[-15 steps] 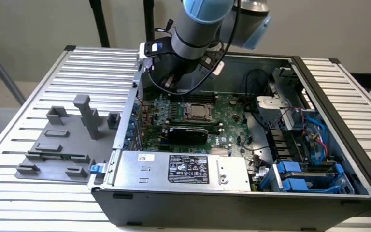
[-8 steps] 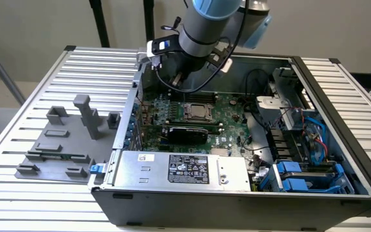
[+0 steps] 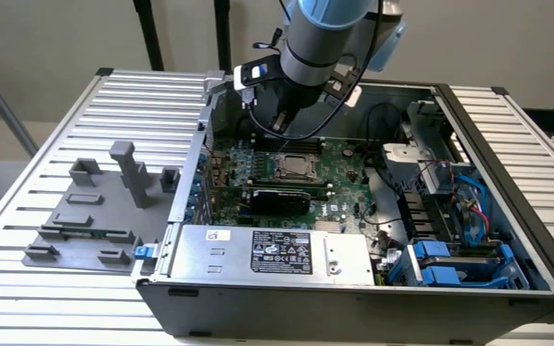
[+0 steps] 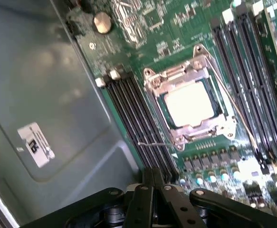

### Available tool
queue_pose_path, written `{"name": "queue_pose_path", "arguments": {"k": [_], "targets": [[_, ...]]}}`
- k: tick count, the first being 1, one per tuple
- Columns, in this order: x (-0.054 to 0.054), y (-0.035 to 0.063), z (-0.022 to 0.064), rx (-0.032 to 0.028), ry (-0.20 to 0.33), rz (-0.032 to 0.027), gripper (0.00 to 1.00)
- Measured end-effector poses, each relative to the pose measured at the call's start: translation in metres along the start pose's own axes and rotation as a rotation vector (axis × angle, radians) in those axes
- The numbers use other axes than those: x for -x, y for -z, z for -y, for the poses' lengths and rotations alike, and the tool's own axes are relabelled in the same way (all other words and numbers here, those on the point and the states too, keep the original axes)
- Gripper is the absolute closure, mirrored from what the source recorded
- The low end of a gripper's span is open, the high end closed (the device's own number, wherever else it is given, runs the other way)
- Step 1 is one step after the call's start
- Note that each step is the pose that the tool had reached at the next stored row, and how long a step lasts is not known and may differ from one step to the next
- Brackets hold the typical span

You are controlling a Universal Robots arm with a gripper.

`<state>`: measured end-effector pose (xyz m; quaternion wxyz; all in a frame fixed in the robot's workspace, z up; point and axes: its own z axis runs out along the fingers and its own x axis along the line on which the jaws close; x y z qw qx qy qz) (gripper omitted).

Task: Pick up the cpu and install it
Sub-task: 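Install the first cpu locking lever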

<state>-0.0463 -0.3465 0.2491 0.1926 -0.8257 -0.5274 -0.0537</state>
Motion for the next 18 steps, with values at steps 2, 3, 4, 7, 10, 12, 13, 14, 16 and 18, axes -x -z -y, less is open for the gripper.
{"name": "queue_pose_path", "arguments": {"k": [2, 3, 4, 7, 10, 12, 13, 14, 16, 18], "targets": [[0.000, -0.0006, -0.0003, 0.0034, 0.000, 0.0045, 0.89], [0.000, -0.0009, -0.0003, 0.0045, 0.000, 0.0058, 0.89], [0.000, -0.0014, -0.0004, 0.0055, 0.000, 0.0059, 0.89], [0.001, -0.0046, 0.0009, 0.0136, -0.002, 0.0130, 0.89], [0.004, -0.0077, 0.0041, 0.0250, -0.007, 0.0213, 0.89], [0.005, -0.0087, 0.0057, 0.0389, -0.008, 0.0317, 0.89], [0.005, -0.0090, 0.0061, 0.0493, -0.008, 0.0366, 0.89], [0.006, -0.0093, 0.0064, 0.0594, -0.007, 0.0401, 0.89], [0.006, -0.0101, 0.0072, 0.0776, -0.007, 0.0455, 0.89], [0.006, -0.0121, 0.0078, 0.0854, -0.008, 0.0502, 0.89]]}}
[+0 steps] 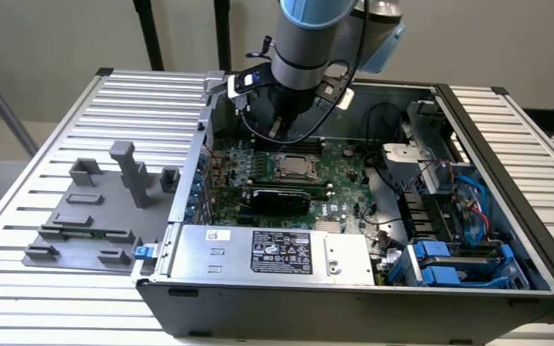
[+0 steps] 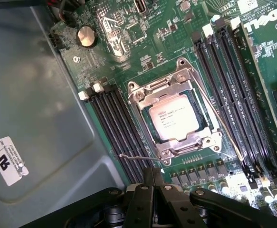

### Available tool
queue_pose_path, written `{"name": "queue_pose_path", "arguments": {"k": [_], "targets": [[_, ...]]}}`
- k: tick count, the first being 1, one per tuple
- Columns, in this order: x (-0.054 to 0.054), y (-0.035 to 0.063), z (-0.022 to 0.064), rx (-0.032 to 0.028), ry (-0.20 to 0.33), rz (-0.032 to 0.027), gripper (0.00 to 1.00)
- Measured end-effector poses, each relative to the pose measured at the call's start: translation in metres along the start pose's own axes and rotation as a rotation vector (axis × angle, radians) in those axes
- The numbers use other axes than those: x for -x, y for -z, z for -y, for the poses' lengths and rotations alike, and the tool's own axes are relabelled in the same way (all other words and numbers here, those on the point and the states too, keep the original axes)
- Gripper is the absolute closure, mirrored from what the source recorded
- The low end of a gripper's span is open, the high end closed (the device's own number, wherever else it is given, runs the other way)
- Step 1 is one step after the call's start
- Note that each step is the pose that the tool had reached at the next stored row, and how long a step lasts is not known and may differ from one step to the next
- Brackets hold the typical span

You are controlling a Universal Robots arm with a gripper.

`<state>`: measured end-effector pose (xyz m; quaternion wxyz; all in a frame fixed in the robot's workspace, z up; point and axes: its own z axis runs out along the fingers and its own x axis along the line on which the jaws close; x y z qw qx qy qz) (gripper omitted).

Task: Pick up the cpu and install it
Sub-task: 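Install the first cpu locking lever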

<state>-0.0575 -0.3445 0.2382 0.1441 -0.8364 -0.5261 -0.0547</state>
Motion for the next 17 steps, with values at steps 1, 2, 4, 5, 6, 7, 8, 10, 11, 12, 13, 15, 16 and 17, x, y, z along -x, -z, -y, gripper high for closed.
{"name": "queue_pose_path", "arguments": {"k": [1, 2, 4, 5, 6, 7, 8, 10, 11, 12, 13, 15, 16, 17], "targets": [[0.000, -0.0015, 0.0003, 0.0012, -0.001, 0.0021, 0.89], [-0.001, -0.0031, 0.0008, 0.0016, -0.001, 0.0029, 0.89], [-0.003, -0.0070, 0.0019, 0.0020, -0.001, 0.0034, 0.89], [-0.005, -0.0092, 0.0026, 0.0022, -0.001, 0.0033, 0.89], [-0.006, -0.0109, 0.0030, 0.0023, -0.002, 0.0038, 0.89], [-0.006, -0.0123, 0.0029, 0.0025, -0.002, 0.0037, 0.89], [-0.006, -0.0132, 0.0027, 0.0026, -0.001, 0.0045, 0.89], [-0.006, -0.0147, 0.0025, 0.0043, -0.002, 0.0079, 0.89], [-0.005, -0.0152, 0.0024, 0.0055, -0.002, 0.0103, 0.89], [-0.005, -0.0161, 0.0022, 0.0057, -0.002, 0.0110, 0.89], [-0.005, -0.0176, 0.0019, 0.0059, -0.002, 0.0114, 0.89], [-0.004, -0.0213, 0.0016, 0.0065, -0.002, 0.0121, 0.89], [-0.004, -0.0231, 0.0015, 0.0069, -0.003, 0.0130, 0.89], [-0.004, -0.0248, 0.0014, 0.0075, -0.003, 0.0139, 0.89]]}}
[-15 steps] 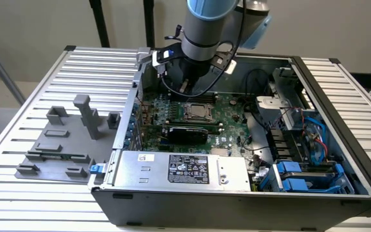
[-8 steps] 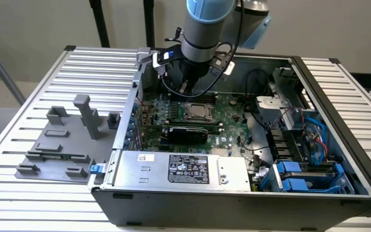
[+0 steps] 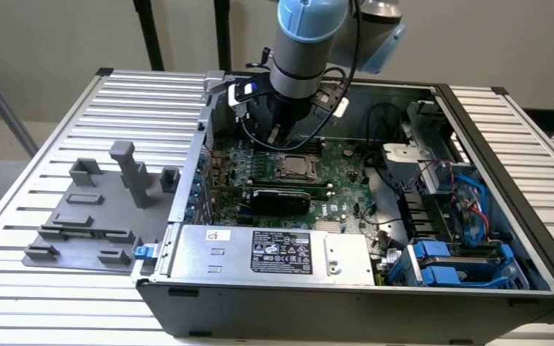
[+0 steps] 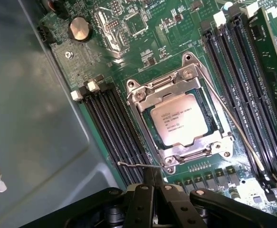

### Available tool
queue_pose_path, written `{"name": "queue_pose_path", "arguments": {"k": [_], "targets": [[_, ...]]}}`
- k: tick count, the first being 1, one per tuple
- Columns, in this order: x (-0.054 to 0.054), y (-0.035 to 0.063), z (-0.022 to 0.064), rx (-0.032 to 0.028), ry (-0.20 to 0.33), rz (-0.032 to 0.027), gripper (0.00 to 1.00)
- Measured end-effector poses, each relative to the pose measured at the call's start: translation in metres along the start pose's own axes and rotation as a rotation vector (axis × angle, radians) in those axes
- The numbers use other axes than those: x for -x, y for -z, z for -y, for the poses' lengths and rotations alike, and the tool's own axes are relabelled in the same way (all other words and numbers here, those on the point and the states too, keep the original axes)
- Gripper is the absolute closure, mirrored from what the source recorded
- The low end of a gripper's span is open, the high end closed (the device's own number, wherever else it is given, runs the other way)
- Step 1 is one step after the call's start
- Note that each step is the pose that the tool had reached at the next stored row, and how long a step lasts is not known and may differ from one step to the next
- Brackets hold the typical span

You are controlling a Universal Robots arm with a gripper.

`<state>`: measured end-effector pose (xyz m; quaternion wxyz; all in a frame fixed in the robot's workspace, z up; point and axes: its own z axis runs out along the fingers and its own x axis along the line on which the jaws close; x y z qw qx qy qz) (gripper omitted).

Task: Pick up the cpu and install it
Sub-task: 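Install the first cpu locking lever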

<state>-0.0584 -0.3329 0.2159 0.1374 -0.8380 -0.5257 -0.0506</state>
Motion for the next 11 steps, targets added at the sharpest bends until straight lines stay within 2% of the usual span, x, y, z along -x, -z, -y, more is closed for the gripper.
{"name": "queue_pose_path", "arguments": {"k": [4, 11], "targets": [[-0.0024, -0.0041, 0.0010, 0.0005, -0.004, 0.0036, 0.89], [-0.0035, -0.0053, 0.0012, -0.0052, -0.013, 0.0099, 0.89]]}}
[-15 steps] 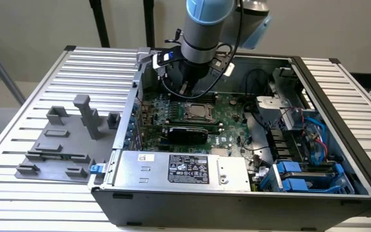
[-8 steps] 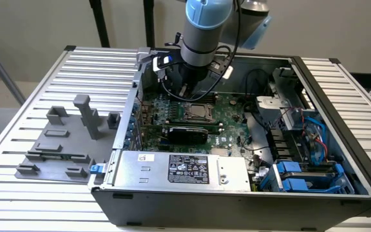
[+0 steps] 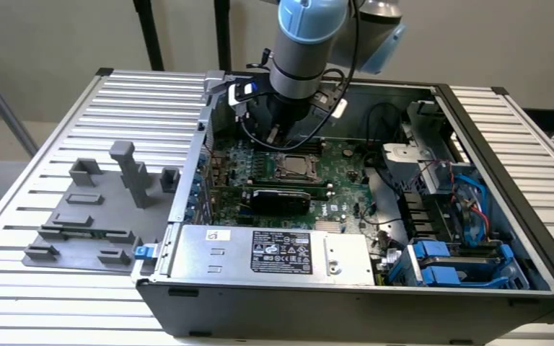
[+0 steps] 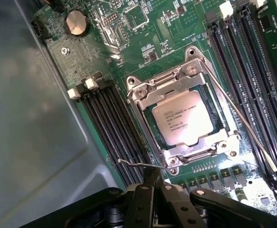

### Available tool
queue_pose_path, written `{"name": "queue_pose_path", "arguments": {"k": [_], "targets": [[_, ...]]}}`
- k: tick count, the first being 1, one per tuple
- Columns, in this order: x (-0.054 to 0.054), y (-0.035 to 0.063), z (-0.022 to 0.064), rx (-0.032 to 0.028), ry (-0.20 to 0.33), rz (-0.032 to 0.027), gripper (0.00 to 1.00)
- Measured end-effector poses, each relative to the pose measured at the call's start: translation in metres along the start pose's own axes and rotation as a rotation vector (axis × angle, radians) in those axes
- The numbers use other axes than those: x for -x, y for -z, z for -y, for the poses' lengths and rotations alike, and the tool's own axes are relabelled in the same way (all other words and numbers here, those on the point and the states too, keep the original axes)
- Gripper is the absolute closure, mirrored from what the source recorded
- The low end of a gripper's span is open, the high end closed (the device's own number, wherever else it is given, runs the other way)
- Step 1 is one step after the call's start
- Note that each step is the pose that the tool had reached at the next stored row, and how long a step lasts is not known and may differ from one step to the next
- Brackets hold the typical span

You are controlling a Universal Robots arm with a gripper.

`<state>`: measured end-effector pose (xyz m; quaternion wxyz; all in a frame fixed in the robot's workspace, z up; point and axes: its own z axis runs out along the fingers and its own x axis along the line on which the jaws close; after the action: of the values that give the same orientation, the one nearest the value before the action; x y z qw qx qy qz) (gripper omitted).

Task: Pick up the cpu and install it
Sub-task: 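Install the first cpu locking lever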

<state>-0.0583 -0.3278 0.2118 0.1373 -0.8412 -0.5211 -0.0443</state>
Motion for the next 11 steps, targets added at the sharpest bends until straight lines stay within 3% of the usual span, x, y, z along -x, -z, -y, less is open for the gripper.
{"name": "queue_pose_path", "arguments": {"k": [6, 11], "targets": [[-0.003, -0.0005, -0.0063, 0.0004, -0.012, 0.0007, 0.89], [-0.006, -0.0016, -0.0127, -0.0007, -0.020, 0.0046, 0.89]]}}
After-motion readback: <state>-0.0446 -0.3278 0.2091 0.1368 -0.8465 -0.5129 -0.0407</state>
